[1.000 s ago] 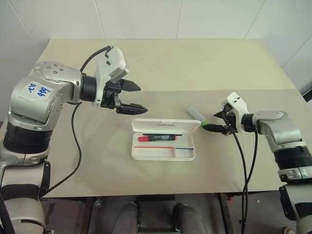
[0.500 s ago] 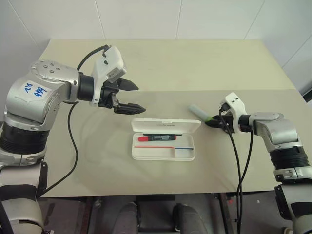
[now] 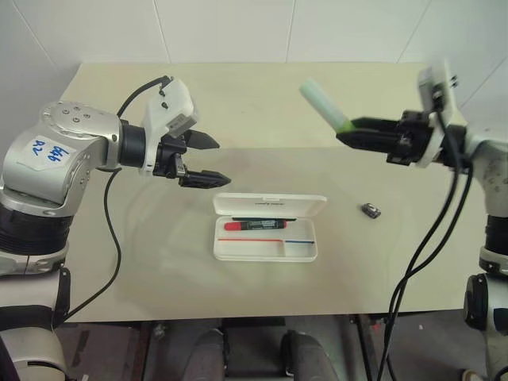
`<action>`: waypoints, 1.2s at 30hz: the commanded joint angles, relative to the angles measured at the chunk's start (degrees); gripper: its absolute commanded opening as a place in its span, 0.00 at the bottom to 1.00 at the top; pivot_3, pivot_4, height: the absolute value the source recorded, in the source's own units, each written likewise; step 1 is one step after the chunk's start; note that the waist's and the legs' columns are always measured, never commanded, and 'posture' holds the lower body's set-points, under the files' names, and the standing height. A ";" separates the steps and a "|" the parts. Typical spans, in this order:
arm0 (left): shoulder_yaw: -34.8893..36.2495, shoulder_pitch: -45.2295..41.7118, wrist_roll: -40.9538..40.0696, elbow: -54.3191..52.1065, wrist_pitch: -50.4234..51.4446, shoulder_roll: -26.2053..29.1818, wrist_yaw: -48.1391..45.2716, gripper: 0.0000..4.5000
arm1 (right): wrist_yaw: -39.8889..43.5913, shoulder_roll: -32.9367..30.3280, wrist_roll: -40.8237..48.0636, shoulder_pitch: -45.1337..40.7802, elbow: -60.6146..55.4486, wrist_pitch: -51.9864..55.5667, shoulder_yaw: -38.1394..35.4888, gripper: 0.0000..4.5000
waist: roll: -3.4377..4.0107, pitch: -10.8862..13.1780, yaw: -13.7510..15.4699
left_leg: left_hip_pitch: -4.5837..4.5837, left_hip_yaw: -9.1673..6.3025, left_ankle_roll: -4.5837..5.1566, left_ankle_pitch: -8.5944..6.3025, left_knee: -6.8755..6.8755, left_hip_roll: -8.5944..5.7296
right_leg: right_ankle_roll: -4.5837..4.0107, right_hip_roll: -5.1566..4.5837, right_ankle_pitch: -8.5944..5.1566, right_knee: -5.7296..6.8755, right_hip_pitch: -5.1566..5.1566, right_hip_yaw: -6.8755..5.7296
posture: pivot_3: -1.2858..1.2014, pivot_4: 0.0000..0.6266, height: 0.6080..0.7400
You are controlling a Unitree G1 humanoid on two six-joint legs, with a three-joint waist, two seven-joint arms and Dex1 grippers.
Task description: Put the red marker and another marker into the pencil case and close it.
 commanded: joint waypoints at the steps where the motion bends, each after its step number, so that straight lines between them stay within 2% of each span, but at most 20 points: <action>1: 2.80 1.12 0.00 -1.52 -2.68 2.47 -1.32 0.95 | 4.96 -1.97 5.76 3.79 -10.49 0.95 1.54 0.24 | 0.00 0.00 0.03 | 0.00 0.01 0.00 0.00 0.01 -0.01 | 0.00 -0.01 0.00 -0.01 0.00 0.00 | 0.52 0.24 1.00; 8: 4.33 6.41 -1.64 -4.90 -4.43 6.71 -4.57 0.95 | 11.34 -5.68 6.31 11.14 -18.17 -2.85 6.78 0.24 | -0.01 0.00 0.05 | 0.00 0.03 0.05 -0.03 0.19 -0.01 | 0.00 -0.03 0.00 0.12 0.01 0.05 | 0.52 0.24 1.00; 12: 4.98 9.62 -2.09 -7.48 -4.49 8.69 -5.89 0.95 | 11.11 -5.33 5.41 13.01 -20.92 -3.77 10.50 0.24 | -0.01 0.00 -0.02 | -0.01 0.03 0.05 -0.03 0.12 0.00 | 0.00 -0.01 0.00 0.11 -0.03 0.06 | 0.52 0.24 1.00; 14: 5.26 11.81 -2.30 -9.20 -4.58 9.91 -6.54 0.95 | 10.09 -4.62 1.88 13.92 -21.34 -6.18 14.57 0.24 | -0.02 -0.01 -0.15 | 0.00 0.04 0.05 -0.03 0.16 0.01 | 0.00 -0.01 0.00 0.15 -0.04 0.08 | 0.52 0.24 1.00; 19: 5.38 15.12 -1.73 -11.16 -4.65 12.13 -6.35 0.95 | 6.12 -1.15 -7.42 13.53 -18.55 -11.02 23.56 0.24 | -0.05 -0.02 -0.08 | 0.00 0.08 0.05 -0.03 0.15 0.01 | -0.01 0.00 -0.01 0.18 -0.13 0.15 | 0.52 0.24 1.00; 25: 6.15 15.94 -3.29 -13.68 -2.89 12.03 -5.37 0.95 | 4.04 3.64 -16.91 11.39 -12.69 -17.08 31.54 0.24 | -0.09 -0.04 -0.01 | -0.08 0.09 0.06 -0.03 0.17 -0.01 | -0.01 -0.02 -0.01 0.16 -0.16 0.15 | 0.52 0.24 1.00; 31: 7.02 17.48 -4.97 -16.60 -1.06 12.35 -4.67 0.95 | 3.12 6.92 -22.74 10.30 -7.85 -21.43 34.64 0.24 | -0.09 -0.04 -0.07 | -0.08 0.10 0.05 -0.03 0.15 0.01 | -0.01 0.00 -0.01 0.20 -0.22 0.17 | 0.52 0.24 1.00; 36: 7.15 18.18 -5.75 -17.84 -0.01 12.37 -3.56 0.95 | 3.30 8.23 -24.30 10.09 -6.65 -21.81 34.36 0.24 | -0.09 -0.04 -0.06 | -0.10 0.10 0.04 -0.02 0.17 0.01 | -0.01 0.00 -0.01 0.22 -0.23 0.17 | 0.52 0.24 1.00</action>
